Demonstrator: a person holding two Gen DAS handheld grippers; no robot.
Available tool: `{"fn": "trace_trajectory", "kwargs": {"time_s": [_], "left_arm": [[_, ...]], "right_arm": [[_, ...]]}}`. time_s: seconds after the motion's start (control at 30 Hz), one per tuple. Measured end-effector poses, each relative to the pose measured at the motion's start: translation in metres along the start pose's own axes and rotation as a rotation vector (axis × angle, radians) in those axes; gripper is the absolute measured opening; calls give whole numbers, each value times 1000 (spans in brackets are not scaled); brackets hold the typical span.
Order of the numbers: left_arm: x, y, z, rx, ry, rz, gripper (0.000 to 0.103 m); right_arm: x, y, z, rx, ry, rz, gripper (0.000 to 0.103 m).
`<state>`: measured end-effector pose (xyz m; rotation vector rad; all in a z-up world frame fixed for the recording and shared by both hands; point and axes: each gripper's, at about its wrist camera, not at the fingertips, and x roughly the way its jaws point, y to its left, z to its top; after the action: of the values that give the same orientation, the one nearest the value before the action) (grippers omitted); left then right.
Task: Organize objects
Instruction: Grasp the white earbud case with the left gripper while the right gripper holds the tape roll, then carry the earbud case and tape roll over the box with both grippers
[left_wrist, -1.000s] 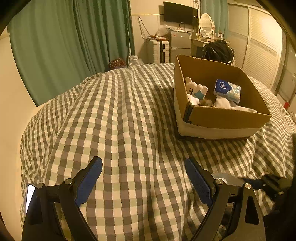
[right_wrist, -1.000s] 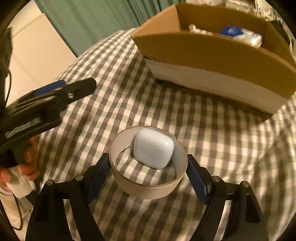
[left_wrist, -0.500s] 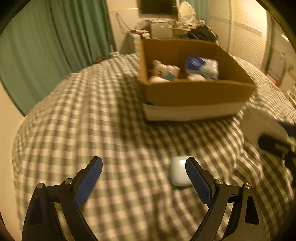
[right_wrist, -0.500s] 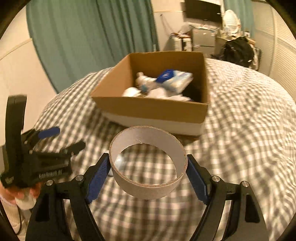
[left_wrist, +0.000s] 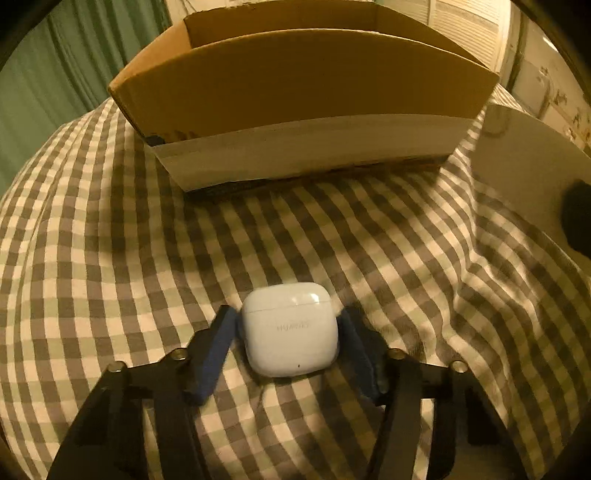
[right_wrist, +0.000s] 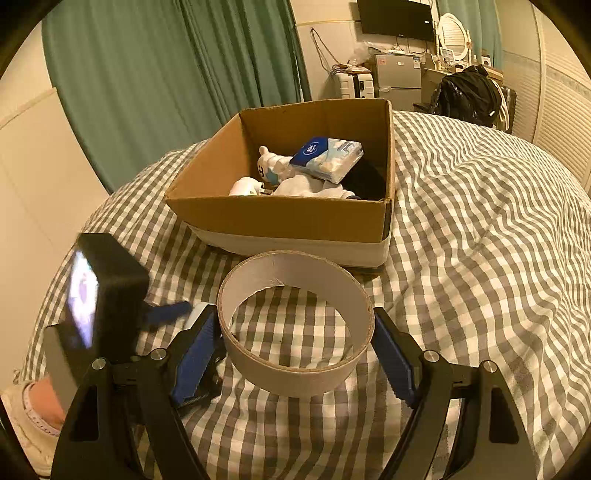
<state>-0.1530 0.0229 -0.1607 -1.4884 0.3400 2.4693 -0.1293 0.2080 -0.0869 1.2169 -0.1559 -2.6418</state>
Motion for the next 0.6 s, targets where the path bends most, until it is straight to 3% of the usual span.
{"fn": "trace_trajectory", "kwargs": {"time_s": [0.3, 0.6], "left_arm": [[-17, 8, -4, -60, -7, -22, 52], [-73, 7, 0, -69, -95, -11, 52]], "right_arm": [[-4, 6, 1, -21, -16, -16, 80], [-34, 18, 1, -53, -62, -53, 80]]}}
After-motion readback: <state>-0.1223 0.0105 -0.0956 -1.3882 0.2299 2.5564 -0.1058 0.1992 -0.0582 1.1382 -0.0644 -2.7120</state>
